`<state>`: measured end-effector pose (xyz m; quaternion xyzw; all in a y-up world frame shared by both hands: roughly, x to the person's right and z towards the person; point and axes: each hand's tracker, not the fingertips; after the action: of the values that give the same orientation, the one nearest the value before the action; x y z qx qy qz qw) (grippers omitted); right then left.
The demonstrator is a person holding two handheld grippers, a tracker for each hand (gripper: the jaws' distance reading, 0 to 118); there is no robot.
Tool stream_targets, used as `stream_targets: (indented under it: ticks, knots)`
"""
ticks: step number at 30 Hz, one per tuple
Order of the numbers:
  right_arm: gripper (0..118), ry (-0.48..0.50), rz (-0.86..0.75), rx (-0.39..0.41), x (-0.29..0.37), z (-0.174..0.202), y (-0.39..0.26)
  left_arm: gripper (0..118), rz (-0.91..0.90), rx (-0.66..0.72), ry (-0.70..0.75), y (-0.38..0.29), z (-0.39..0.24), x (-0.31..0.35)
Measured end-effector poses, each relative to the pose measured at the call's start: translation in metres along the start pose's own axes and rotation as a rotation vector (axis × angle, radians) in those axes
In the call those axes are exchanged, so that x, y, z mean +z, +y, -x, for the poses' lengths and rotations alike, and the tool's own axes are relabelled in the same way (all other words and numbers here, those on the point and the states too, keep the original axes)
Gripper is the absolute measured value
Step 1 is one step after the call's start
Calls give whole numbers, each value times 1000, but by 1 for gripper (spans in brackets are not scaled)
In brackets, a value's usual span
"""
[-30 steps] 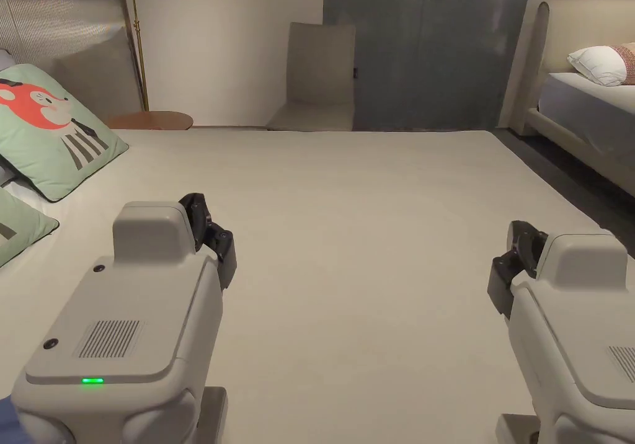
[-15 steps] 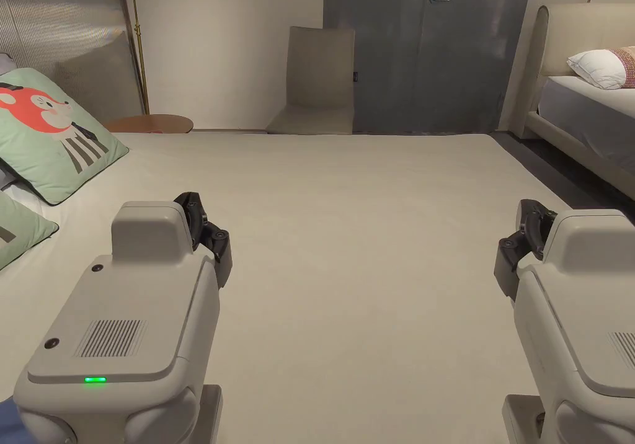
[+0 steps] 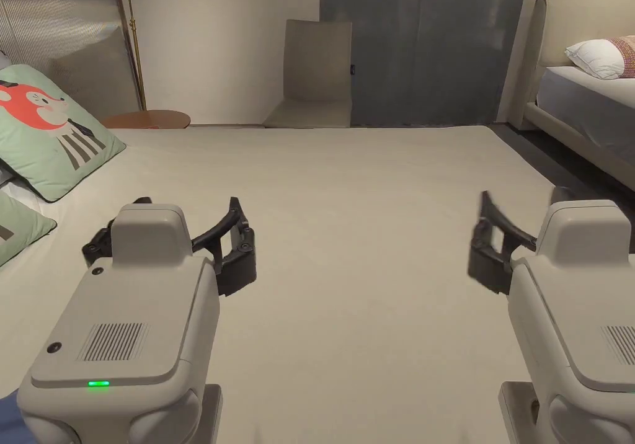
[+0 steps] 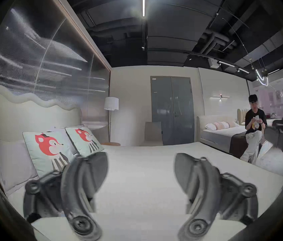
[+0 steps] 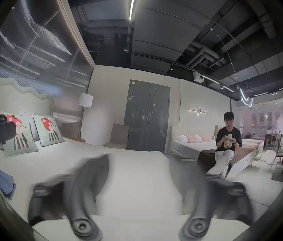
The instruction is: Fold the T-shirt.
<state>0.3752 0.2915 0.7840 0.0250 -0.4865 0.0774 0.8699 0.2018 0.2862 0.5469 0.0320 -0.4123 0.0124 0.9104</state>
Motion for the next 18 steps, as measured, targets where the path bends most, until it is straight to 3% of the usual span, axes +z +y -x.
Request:
stream_targets:
  ticks: [1,2,3,18]
  knots:
    - [112,3,8,3,-1,0,0,98,-4,3,3,0,0,1]
    - [117,3,6,5,0,1,0,108,-4,6,3,0,1,1]
    - [117,5,-10,11,2,2,-1,110,-8,9,0,1,1,1]
    - [118,15,-31,11,5,5,5,111,-69,35,25,8,8,9]
